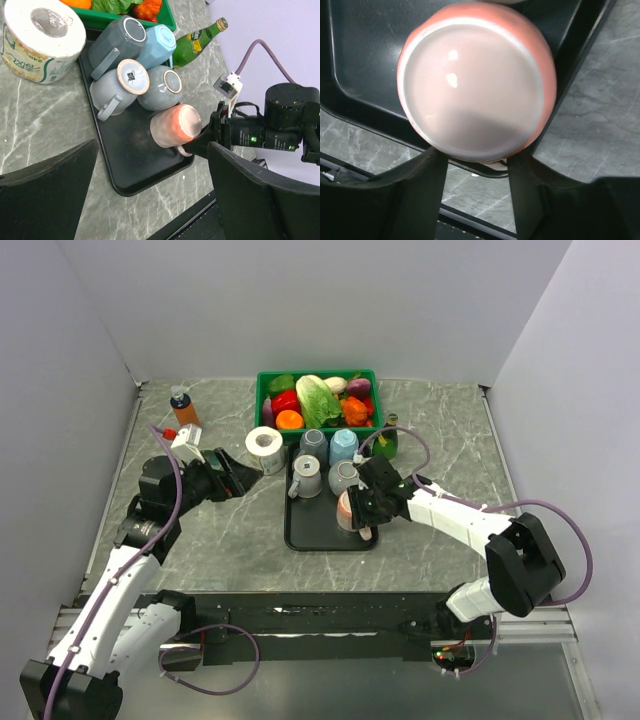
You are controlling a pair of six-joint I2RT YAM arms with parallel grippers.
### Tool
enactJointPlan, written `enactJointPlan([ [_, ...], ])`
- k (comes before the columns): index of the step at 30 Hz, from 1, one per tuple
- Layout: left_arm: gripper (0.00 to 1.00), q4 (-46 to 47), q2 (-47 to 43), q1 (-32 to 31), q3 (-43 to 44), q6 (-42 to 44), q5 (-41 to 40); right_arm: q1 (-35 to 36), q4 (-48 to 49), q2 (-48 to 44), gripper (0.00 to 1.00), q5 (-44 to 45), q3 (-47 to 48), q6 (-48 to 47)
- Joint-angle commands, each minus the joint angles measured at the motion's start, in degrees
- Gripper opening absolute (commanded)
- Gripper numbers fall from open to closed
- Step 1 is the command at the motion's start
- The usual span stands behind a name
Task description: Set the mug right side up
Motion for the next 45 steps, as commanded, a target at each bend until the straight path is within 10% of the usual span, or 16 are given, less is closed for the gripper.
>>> enactJointPlan([
  [1, 0.96, 2.57, -0.06, -0.06, -0.23, 0.52, 1.71, 1.33, 1.50, 1.67, 0.43, 3.77, 1.80, -0.70],
  [10, 0.96, 1.86, -0.06, -0.06, -0.23, 0.69, 1.79, 4.06, 1.15, 3.78, 0.00, 9.92, 2.59, -0.96],
  [32, 0.96, 6.08, -0.94, -0.06, -3.48, -3.52, 7.85, 5.03, 5.28, -16.33, 0.00, -1.75, 2.41, 4.75],
  [45, 0.96, 35.52, -1.90, -5.23, -12.53, -17.59, 21.14, 5.12, 24.60, -26.53, 0.00, -15.38, 4.08, 10.98],
])
